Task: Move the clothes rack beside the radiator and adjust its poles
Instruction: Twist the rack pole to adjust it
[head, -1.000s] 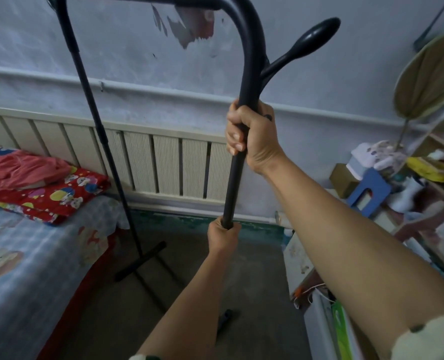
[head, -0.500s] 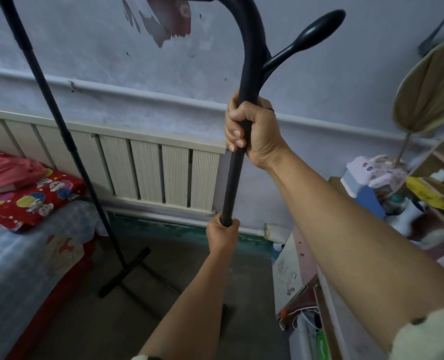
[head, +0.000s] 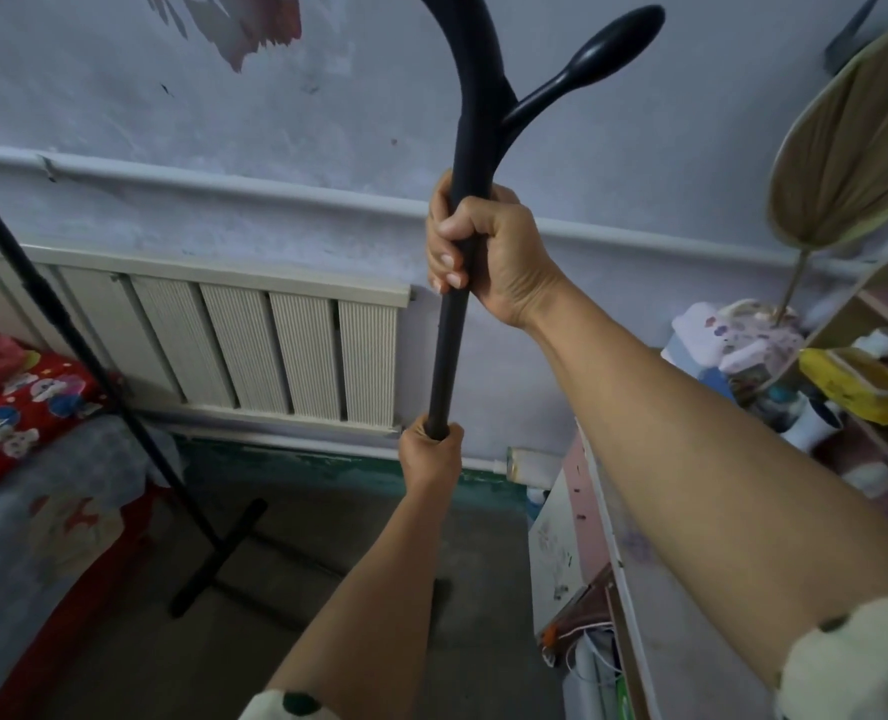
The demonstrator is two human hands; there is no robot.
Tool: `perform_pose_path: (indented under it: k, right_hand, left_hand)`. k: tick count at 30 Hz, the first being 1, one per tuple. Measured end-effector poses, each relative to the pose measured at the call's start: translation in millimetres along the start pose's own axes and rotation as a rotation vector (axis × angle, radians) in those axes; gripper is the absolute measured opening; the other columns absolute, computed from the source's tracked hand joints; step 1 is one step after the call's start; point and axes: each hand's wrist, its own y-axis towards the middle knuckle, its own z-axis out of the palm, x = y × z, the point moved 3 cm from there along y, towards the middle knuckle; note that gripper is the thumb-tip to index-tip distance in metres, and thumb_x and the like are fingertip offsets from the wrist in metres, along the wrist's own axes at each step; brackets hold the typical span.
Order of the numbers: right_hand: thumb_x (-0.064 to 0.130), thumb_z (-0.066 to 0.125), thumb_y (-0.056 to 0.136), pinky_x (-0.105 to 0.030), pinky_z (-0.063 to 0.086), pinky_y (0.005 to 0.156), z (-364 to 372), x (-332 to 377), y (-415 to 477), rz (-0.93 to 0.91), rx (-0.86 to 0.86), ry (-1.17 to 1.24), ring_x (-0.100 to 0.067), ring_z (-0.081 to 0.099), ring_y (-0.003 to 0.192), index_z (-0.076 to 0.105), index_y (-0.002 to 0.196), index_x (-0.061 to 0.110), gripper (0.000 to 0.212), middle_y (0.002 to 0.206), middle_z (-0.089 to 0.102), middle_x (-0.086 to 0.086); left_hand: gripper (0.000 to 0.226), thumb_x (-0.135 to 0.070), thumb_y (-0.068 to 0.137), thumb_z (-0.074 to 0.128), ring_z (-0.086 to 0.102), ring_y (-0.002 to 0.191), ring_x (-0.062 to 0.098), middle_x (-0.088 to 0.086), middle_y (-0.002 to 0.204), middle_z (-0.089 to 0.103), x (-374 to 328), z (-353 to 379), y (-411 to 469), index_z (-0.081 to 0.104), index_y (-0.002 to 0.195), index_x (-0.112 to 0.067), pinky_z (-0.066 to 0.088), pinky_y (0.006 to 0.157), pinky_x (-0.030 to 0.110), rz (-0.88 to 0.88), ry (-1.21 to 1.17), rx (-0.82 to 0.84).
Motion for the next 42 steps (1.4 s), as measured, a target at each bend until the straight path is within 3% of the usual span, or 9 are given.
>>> perform_pose_path:
  k: [4, 6, 12, 16, 22, 26, 30, 35, 42]
  right_hand:
    - [0.002, 0.044, 0.065, -0.033, 0.035, 0.052, -17.7, -1.9, 12.5, 0.022, 0.0, -0.026, -0.022, 0.033, 0.044, 0.041, 0.064, 0.01, 0.008, 0.054, 0.039, -0.009]
    - [0.003, 0.045, 0.064, -0.033, 0.035, 0.052, -26.6, -3.6, 18.9, 0.034, -0.015, -0.026, -0.022, 0.033, 0.045, 0.042, 0.065, 0.01, 0.007, 0.054, 0.039, -0.009]
    - [0.005, 0.046, 0.065, -0.032, 0.038, 0.054, -52.5, -9.1, 33.5, 0.033, -0.024, -0.025, -0.023, 0.037, 0.046, 0.044, 0.067, 0.009, 0.005, 0.052, 0.043, -0.007]
    - [0.005, 0.05, 0.068, -0.033, 0.041, 0.056, -59.3, -16.2, 35.1, 0.005, -0.074, 0.03, -0.021, 0.043, 0.049, 0.051, 0.071, 0.009, 0.005, 0.056, 0.048, -0.007]
    - [0.022, 0.056, 0.091, -0.036, 0.047, 0.065, -60.2, -40.5, 22.4, 0.014, -0.19, -0.137, -0.021, 0.054, 0.061, 0.055, 0.08, 0.01, 0.017, 0.066, 0.056, -0.007]
    - [0.036, 0.052, 0.096, -0.019, 0.048, 0.059, -54.9, -54.6, 11.1, -0.006, -0.382, -0.216, -0.011, 0.054, 0.06, 0.052, 0.087, 0.013, 0.025, 0.07, 0.054, -0.004]
    - [0.04, 0.053, 0.095, -0.017, 0.045, 0.055, -45.9, -68.9, 5.7, 0.017, -0.562, -0.206, -0.003, 0.049, 0.052, 0.051, 0.087, 0.016, 0.026, 0.064, 0.051, 0.004]
    - [0.035, 0.055, 0.095, -0.026, 0.038, 0.056, -43.7, -71.9, 11.6, -0.012, -0.584, -0.203, -0.008, 0.04, 0.053, 0.051, 0.089, 0.012, 0.025, 0.061, 0.041, 0.003]
    - [0.033, 0.054, 0.096, -0.022, 0.038, 0.052, -60.8, -75.8, 25.8, -0.012, -0.582, -0.231, -0.011, 0.039, 0.054, 0.047, 0.085, 0.012, 0.025, 0.061, 0.04, 0.0]
  left_hand:
    - [0.019, -0.007, 0.083, 0.061, 0.039, 0.048, 0.015, 0.001, 0.054, 0.045, -3.1, 15.7, 19.2, 0.051, 0.068, -0.014, 0.036, 0.047, 0.026, -0.001, 0.003, -0.026]
    - [0.005, -0.009, 0.083, 0.061, 0.04, 0.048, 0.014, 0.0, 0.055, 0.045, -4.7, 22.5, 26.9, 0.057, 0.08, -0.009, 0.035, 0.047, 0.025, 0.001, 0.009, -0.031]
    - [0.02, -0.014, 0.086, 0.063, 0.047, 0.055, 0.011, -0.001, 0.064, 0.052, -11.0, 44.0, 47.1, 0.062, 0.101, -0.001, 0.043, 0.053, 0.022, 0.004, -0.016, -0.005]
    - [0.009, -0.017, 0.086, 0.064, 0.045, 0.053, 0.01, -0.003, 0.06, 0.048, -7.1, 47.6, 52.9, 0.058, 0.087, -0.011, 0.043, 0.057, 0.023, 0.012, -0.001, 0.036]
    - [0.028, -0.021, 0.083, 0.067, 0.045, 0.055, 0.014, -0.003, 0.06, 0.047, -7.6, 40.7, 59.2, 0.044, 0.067, -0.024, 0.039, 0.053, 0.025, 0.099, 0.145, 0.166]
    - [0.018, -0.019, 0.082, 0.067, 0.055, 0.073, 0.017, -0.004, 0.077, 0.055, -11.8, 34.1, 63.0, 0.05, 0.087, -0.022, 0.042, 0.062, 0.027, 0.157, 0.377, 0.287]
    - [0.041, -0.017, 0.084, 0.065, 0.054, 0.091, 0.018, 0.002, 0.106, 0.061, -4.4, 24.9, 66.2, 0.051, 0.122, -0.017, 0.045, 0.076, 0.034, 0.177, 0.565, 0.355]
    - [0.047, -0.012, 0.083, 0.064, 0.059, 0.1, 0.026, 0.009, 0.116, 0.064, -7.2, 24.8, 71.8, 0.051, 0.128, -0.015, 0.05, 0.085, 0.04, 0.194, 0.562, 0.329]
    - [0.048, -0.012, 0.083, 0.064, 0.059, 0.098, 0.025, 0.007, 0.115, 0.064, -9.0, 36.7, 95.0, 0.051, 0.129, -0.018, 0.047, 0.079, 0.034, 0.227, 0.569, 0.374]
